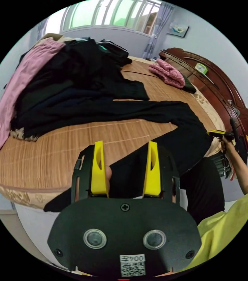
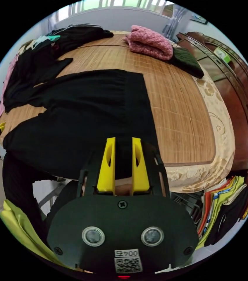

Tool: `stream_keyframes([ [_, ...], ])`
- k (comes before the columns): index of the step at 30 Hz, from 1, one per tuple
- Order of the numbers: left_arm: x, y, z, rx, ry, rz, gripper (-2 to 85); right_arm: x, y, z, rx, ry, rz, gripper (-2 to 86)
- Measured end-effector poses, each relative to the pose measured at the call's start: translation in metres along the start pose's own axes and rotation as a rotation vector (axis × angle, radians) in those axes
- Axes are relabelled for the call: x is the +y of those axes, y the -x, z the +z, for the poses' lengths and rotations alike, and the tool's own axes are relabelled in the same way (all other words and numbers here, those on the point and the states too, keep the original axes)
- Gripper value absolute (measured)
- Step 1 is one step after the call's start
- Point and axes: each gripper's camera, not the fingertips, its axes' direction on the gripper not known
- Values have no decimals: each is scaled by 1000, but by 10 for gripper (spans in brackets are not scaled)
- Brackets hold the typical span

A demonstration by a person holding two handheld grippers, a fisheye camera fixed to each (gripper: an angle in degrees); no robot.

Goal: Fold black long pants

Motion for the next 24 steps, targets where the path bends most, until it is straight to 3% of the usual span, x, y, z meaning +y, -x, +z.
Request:
stream_keyframes([
  [3, 44, -12, 15, 17, 37, -20, 185, -1, 3, 14, -19, -41, 57, 78],
  [7, 88, -51, 30, -114, 70, 64, 173, -11, -8, 15, -73, -26, 79, 75],
  [10, 117, -78, 33, -191, 62, 91, 165, -17, -31, 4, -8, -108, 136, 71],
  [14, 152, -98, 31, -212, 29, 54, 158, -38, -66, 8, -129, -110, 204, 61],
  [19, 197, -123, 27, -219, 30, 41, 147, -75, -67, 18, -217, -98, 157, 112],
  [24, 235, -141, 23, -244, 14, 30, 138, -115, -58, 28, -127, -112, 134, 117],
])
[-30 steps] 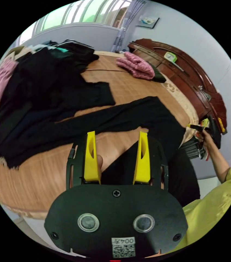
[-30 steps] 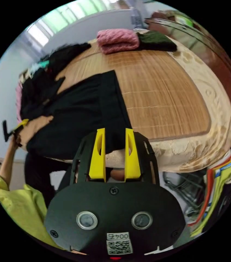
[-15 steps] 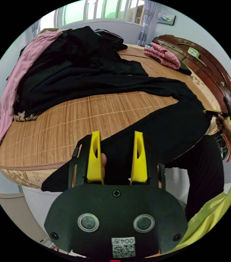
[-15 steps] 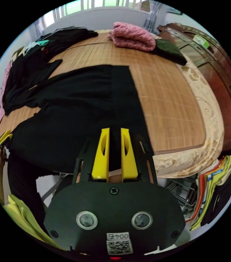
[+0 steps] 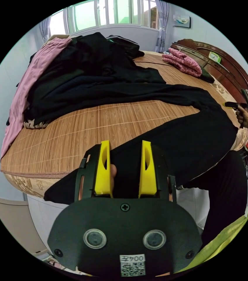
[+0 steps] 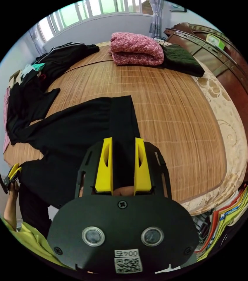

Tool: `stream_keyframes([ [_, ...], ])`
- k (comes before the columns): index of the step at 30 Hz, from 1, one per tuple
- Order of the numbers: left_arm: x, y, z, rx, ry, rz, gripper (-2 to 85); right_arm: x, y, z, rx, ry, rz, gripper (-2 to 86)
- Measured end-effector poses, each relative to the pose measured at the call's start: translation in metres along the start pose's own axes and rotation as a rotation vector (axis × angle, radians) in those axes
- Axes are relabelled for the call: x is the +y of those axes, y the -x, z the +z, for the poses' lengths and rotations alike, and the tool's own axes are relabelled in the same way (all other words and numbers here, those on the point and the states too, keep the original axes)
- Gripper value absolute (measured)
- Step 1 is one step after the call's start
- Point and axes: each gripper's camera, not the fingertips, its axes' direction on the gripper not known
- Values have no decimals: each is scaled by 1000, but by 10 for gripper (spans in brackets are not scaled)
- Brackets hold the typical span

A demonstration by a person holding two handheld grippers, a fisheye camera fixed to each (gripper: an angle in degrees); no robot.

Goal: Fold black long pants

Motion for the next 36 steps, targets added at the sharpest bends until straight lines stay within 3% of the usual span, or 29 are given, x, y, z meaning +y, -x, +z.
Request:
stream_keyframes([
  [6, 44, -32, -7, -77, -40, 25, 105, -29, 0, 29, 23, 72, 5, 123],
  [11, 70, -57, -5, -162, -56, 94, 70, -34, 4, 31, 171, 50, -120, 59],
  [17, 71, -79, 16, -254, -14, 193, 42, -50, -48, 32, 188, 8, -20, 56],
  [24, 35, -93, 60, -108, 3, 270, 64, -76, -118, 39, 240, 30, 98, 69],
  [29, 19, -73, 102, 9, 47, 205, 68, -66, -180, -5, -63, -88, 249, 97],
  [32, 22, -36, 108, 96, 57, 155, 72, -30, -205, -25, -226, -49, 275, 102],
  [36, 54, 55, 93, 259, 17, 15, 74, 33, -220, -33, -229, 49, 323, 117],
])
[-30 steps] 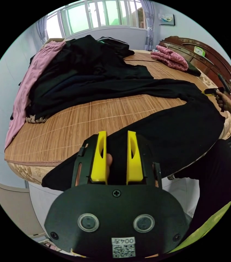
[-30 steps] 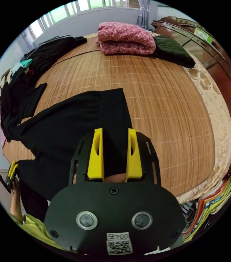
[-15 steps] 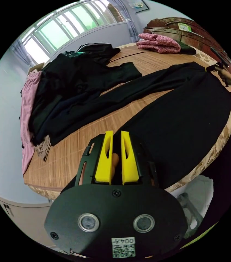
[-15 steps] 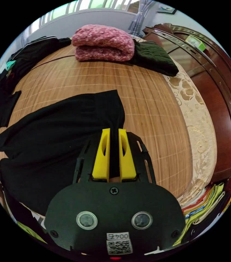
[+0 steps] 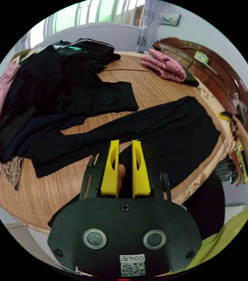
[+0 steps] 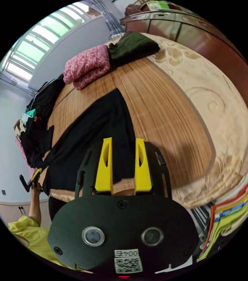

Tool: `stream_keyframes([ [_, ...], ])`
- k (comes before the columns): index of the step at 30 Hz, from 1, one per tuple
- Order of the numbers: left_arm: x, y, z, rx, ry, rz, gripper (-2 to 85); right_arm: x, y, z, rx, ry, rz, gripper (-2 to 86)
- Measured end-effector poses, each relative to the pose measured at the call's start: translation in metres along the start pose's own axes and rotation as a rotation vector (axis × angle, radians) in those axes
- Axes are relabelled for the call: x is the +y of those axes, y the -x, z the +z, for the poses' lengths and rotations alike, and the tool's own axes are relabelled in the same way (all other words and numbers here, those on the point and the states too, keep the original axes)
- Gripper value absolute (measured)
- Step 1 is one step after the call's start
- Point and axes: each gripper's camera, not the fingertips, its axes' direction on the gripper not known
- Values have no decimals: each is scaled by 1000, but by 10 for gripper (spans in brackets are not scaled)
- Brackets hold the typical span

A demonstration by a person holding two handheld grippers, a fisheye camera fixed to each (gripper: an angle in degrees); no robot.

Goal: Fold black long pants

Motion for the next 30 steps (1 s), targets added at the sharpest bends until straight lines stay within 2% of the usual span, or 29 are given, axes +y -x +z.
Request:
stream_keyframes([
  [3, 44, 75, -34, 61, -41, -138, 73, 42, -14, -1, 33, -4, 60, 114],
  [7, 122, 167, -81, -63, -53, -287, 67, 72, 11, 0, 142, -122, -25, 93],
  [13, 214, 231, -84, -122, -8, -391, 61, 64, 44, 26, 161, -67, -76, 88],
  [15, 221, 229, -71, -113, -6, -367, 59, 60, 40, 34, 176, -38, -31, 88],
  [19, 208, 205, -26, -204, 44, -171, 44, 58, 36, 53, 236, 76, -30, 82],
  [22, 194, 221, 13, -222, 143, -171, 32, 62, 40, 57, 287, 122, -111, 80],
  [26, 176, 245, 29, -199, 134, -151, 25, 70, 28, 57, 396, 191, -198, 76],
  [30, 143, 268, 51, -162, 166, -70, 21, 78, 2, 49, 325, 194, -150, 75],
])
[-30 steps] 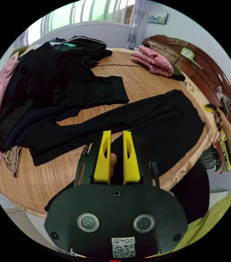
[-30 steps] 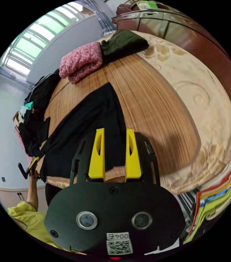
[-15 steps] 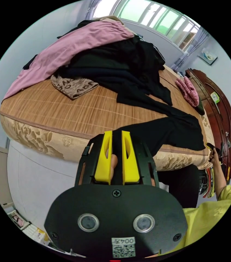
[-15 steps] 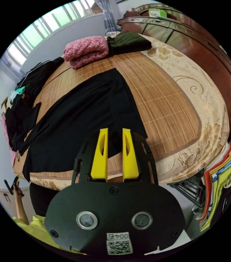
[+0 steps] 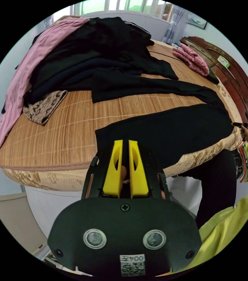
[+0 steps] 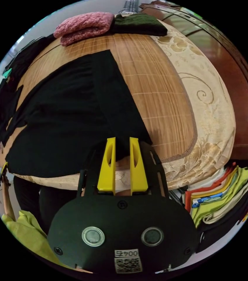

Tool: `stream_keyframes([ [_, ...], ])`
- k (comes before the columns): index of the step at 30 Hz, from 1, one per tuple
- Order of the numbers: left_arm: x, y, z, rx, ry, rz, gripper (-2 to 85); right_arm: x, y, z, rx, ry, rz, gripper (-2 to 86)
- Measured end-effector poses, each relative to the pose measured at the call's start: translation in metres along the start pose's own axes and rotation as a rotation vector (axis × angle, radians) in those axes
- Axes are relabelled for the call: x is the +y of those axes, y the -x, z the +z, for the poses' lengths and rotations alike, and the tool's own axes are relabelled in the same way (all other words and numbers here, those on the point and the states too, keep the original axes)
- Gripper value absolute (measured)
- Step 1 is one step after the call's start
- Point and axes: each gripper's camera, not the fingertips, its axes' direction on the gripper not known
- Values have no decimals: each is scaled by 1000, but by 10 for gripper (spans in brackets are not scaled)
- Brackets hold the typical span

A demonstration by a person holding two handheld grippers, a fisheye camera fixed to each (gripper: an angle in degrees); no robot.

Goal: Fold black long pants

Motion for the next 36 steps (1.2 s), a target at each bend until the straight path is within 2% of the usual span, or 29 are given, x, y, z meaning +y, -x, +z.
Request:
stream_keyframes([
  [3, -27, 16, 14, 38, -1, -6, 19, 11, -7, 1, -95, -16, 54, 81],
  [7, -51, 31, 17, 47, 70, 8, 17, 39, 18, -16, -55, -114, 60, 86],
  [10, -60, 41, 5, -1, -3, 19, 12, 66, 51, -27, -157, -222, 28, 87],
  [11, -63, 43, 7, 8, -14, 25, 12, 73, 66, -23, -217, -215, 11, 88],
  [13, -78, 53, 33, 38, 97, 34, 15, 82, 89, -7, -282, -152, -3, 89],
  [15, -90, 59, 30, 60, 66, 26, 20, 91, 112, 7, -310, -91, -7, 90],
  [17, -106, 61, 15, 79, 9, 35, 24, 111, 142, 5, -332, -141, -34, 87],
  [19, -133, 62, -4, -2, -70, 85, 30, 131, 165, 3, -409, -184, -52, 87],
  [23, -187, 63, 9, -115, -50, 173, 44, 181, 221, 29, -519, -178, -69, 94],
  [27, -243, 54, 44, -190, 5, 286, 69, 213, 253, 49, -480, -181, -37, 88],
  [31, -283, 43, 74, -261, 80, 363, 83, 234, 283, 52, -359, -219, -41, 71],
  [36, -322, 45, 80, -247, 82, 328, 49, 251, 315, 58, -246, -211, -64, 58],
])
